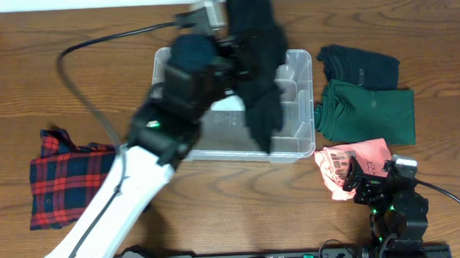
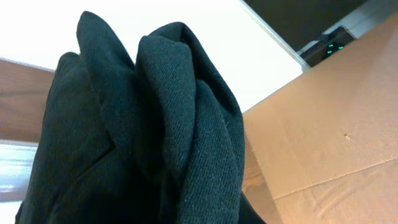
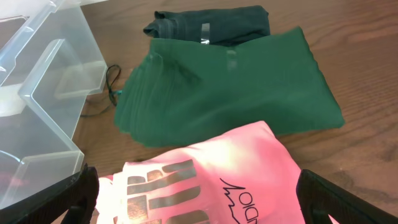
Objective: Pack container
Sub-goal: 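Carry the black garment over the clear bin and release it inside, then move the left gripper to the plaid shirt and grasp it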
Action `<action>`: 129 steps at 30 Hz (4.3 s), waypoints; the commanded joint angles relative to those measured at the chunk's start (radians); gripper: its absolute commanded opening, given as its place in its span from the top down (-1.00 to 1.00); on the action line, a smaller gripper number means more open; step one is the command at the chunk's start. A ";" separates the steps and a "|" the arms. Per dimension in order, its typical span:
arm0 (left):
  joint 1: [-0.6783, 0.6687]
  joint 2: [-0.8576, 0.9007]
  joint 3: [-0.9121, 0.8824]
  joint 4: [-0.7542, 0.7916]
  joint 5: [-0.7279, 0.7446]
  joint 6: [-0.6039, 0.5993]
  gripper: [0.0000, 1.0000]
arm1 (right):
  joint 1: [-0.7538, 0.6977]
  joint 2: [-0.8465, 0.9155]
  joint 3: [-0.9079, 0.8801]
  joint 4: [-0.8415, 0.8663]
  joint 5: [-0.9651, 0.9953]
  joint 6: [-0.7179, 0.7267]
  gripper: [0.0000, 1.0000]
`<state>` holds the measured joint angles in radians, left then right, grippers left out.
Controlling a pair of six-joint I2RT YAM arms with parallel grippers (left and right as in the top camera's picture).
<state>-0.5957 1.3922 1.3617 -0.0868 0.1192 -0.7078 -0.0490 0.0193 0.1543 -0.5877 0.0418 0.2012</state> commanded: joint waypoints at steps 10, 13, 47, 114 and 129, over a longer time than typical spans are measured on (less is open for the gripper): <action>-0.098 0.034 0.032 -0.133 -0.437 -0.040 0.88 | 0.011 0.000 -0.002 -0.003 0.006 0.008 -0.98; -0.096 0.051 0.019 -0.238 -0.507 -0.054 0.88 | 0.011 0.000 -0.002 -0.003 0.006 0.008 -0.99; -0.100 0.091 -0.177 0.087 -0.270 -0.233 0.88 | 0.011 0.000 -0.002 -0.003 0.006 0.008 -0.98; 1.411 -0.163 -0.167 -1.035 -0.080 0.204 -0.96 | 0.011 0.000 -0.002 -0.003 0.006 0.008 -0.99; 1.437 0.048 -0.364 -0.942 0.027 0.229 -0.96 | 0.011 0.000 -0.002 -0.003 0.006 0.008 -0.98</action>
<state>0.8360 1.4368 1.0729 -1.0763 0.1341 -0.4953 -0.0490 0.0196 0.1543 -0.5873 0.0414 0.2012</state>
